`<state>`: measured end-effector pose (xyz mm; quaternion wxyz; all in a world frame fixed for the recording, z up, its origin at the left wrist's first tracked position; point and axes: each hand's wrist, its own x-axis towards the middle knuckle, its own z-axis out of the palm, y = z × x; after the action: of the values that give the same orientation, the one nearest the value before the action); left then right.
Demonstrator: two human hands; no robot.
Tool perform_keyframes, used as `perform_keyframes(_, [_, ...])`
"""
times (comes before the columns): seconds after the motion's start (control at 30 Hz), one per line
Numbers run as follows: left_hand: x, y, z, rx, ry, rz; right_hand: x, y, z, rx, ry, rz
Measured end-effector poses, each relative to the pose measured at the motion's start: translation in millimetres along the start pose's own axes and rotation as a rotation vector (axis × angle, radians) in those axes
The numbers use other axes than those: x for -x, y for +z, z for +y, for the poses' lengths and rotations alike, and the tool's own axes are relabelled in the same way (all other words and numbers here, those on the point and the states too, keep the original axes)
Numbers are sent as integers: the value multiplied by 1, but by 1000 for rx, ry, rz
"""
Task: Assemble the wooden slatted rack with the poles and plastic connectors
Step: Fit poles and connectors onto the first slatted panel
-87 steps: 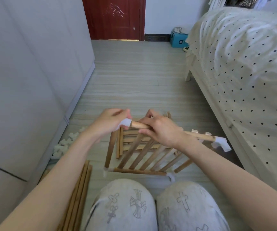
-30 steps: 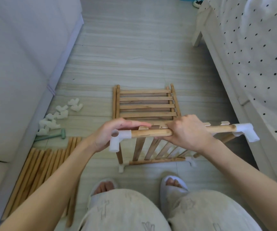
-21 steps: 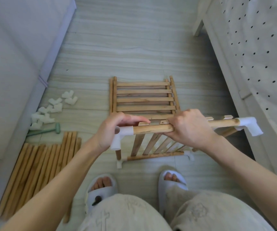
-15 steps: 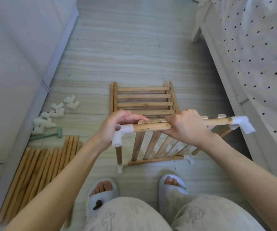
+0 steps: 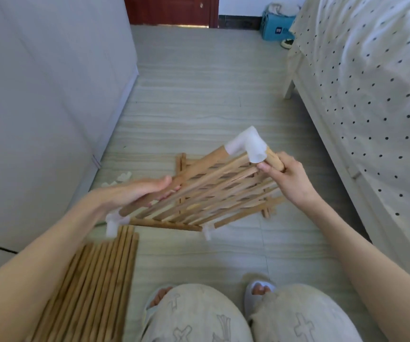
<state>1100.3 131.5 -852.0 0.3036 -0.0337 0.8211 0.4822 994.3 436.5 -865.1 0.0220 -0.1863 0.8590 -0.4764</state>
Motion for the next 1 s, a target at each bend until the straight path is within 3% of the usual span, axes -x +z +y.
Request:
perform_keyframes(0.1, [6, 6, 7, -149, -47, -76, 8, 5, 10, -158, 129, -27])
perform_keyframes(0.23, [0, 10, -2, -146, -173, -168, 18, 5, 25, -278, 259, -29])
perform_keyframes(0.43, [-5, 10, -10, -107, -170, -244, 29, 1, 45, -402, 412, 26])
perform_keyframes(0.63, [-25, 19, -10, -117, -197, -89, 25, 23, 69, -403, 517, 127])
perform_keyframes(0.87, [-37, 18, 8, -555, -187, 83, 37, 32, 93, -216, 618, -47])
perform_keyframes(1.0, [-36, 23, 10, -663, -185, 138, 54, 18, 101, -116, 665, -130])
